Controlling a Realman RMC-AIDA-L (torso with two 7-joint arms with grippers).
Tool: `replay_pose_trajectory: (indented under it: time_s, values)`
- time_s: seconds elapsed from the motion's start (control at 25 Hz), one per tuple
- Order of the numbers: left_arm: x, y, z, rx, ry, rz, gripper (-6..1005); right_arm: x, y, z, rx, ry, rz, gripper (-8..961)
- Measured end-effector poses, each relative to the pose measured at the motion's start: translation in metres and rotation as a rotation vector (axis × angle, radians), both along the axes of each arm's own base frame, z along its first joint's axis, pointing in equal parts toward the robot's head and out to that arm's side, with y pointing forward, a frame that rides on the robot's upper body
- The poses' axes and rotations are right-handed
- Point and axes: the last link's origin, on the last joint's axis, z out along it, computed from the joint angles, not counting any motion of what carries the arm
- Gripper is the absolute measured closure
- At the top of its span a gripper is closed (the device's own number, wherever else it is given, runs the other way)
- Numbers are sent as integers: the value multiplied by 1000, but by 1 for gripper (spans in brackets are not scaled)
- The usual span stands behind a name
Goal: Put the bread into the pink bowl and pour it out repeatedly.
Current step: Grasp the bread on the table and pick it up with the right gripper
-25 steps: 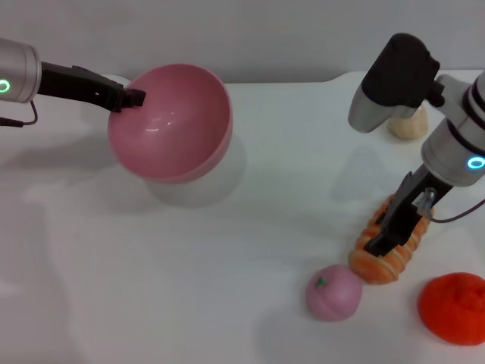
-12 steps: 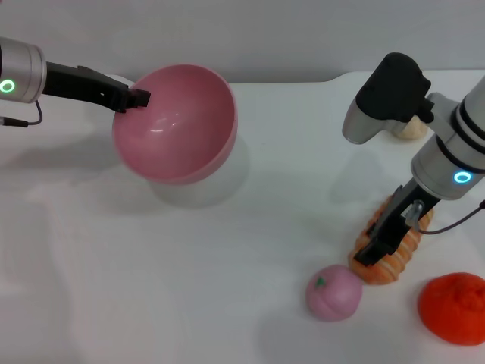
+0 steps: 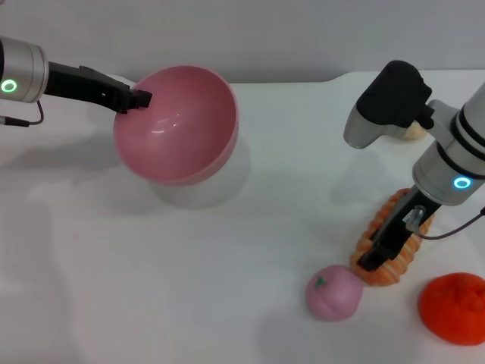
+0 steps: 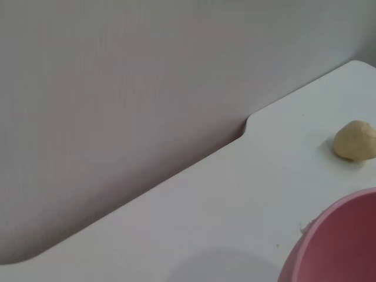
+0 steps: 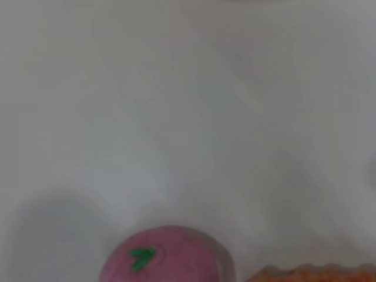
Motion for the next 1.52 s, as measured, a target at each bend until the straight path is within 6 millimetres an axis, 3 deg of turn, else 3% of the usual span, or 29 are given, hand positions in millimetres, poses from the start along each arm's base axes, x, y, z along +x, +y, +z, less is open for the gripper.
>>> replay_pose_trajectory:
  time_s: [1.16,1.4,1.52]
  values:
    - [-3,-3,-3,-5,-1,6,960,14,2,-2,30,-61,-4,462]
    - [-4,-3,-3,-5,-2,8,959,14,1,-6,25,-76,20,640]
    - [-4,-3,-3,-5,-2,8,959,13,2,-6,28,-75,23,669]
